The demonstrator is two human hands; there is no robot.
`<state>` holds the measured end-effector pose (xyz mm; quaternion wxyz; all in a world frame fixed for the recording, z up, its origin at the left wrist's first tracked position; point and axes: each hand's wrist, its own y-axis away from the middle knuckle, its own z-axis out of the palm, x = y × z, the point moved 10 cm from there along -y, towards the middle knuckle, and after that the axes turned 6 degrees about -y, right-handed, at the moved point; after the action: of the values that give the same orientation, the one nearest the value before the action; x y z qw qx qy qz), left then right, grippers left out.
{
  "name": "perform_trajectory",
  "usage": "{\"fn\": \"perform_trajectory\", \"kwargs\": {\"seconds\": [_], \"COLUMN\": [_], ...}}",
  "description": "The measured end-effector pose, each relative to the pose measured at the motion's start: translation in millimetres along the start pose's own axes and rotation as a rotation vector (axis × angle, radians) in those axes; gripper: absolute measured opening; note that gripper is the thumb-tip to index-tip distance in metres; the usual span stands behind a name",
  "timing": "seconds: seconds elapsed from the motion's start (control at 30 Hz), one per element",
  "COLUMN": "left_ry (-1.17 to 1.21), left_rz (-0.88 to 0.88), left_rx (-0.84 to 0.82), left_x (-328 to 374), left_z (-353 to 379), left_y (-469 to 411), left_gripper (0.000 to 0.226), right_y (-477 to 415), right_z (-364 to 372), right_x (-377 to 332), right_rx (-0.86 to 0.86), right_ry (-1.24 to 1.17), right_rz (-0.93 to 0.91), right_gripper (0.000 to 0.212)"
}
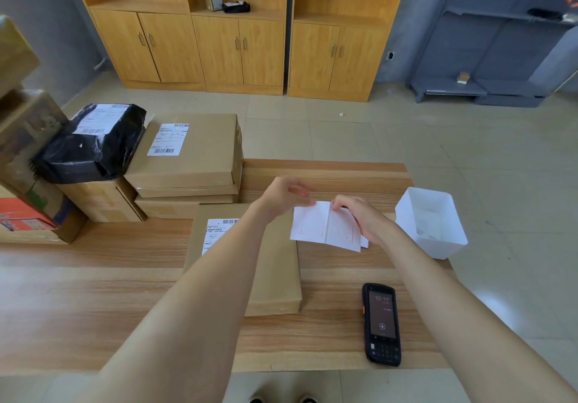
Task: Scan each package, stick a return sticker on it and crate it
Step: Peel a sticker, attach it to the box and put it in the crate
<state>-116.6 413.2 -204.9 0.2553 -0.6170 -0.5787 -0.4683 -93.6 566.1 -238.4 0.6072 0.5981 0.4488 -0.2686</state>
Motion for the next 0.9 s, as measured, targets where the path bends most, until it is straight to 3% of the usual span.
{"fn": "perform_trajectory", "kwargs": {"seconds": [0.3, 0.57, 0.9], "left_ry": [-0.041, 0.004, 0.015], "left_rz": [0.019, -0.097, -0.094], "left_rx": [-0.146, 0.049, -0.026], "left_x": [8, -15, -17], "left_z": [15, -2, 2], "left_y": [2, -8, -6], "left_gripper": [0.016, 0.046, 0.019], "right_y": [1, -7, -8], "right_z": [-2, -11, -7], "right_x": [1, 0, -1], "right_rx": [0.004, 0.055, 0.009], "right_ry": [0.004, -0.058, -0.111], "right_rz": [0.006, -0.071, -0.08], "right_gripper": [0.017, 0.027, 0.029]}}
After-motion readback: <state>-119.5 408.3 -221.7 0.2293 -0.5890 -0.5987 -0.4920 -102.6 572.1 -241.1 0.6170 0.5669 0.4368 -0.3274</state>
